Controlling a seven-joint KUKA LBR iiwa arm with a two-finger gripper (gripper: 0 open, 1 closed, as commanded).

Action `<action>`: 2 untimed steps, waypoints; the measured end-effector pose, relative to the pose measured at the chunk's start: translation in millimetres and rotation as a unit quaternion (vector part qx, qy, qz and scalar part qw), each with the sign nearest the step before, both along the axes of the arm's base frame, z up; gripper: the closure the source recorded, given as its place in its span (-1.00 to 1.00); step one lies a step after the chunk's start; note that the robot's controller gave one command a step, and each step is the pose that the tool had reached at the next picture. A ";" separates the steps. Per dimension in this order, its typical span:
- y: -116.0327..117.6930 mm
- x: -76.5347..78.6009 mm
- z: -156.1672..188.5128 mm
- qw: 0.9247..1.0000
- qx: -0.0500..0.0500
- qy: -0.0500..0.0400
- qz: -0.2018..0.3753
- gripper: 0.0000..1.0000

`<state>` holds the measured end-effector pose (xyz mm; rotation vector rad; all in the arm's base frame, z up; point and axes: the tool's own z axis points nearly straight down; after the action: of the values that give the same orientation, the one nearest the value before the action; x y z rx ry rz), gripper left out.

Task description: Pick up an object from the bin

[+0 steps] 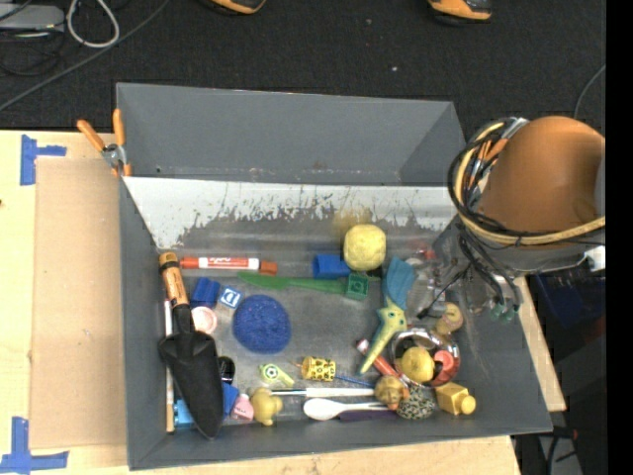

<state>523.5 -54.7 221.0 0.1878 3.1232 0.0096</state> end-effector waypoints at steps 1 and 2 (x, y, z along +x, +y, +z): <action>0.0 -0.7 -1.7 1.000 0.000 0.002 -0.001 1.00; 0.8 -2.9 -11.8 1.000 0.000 -0.003 0.016 1.00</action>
Offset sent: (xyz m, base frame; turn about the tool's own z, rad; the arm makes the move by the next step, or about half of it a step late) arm -0.0408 0.0072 -0.1340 -0.2944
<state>520.6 -54.0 209.2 0.1379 3.1208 0.0089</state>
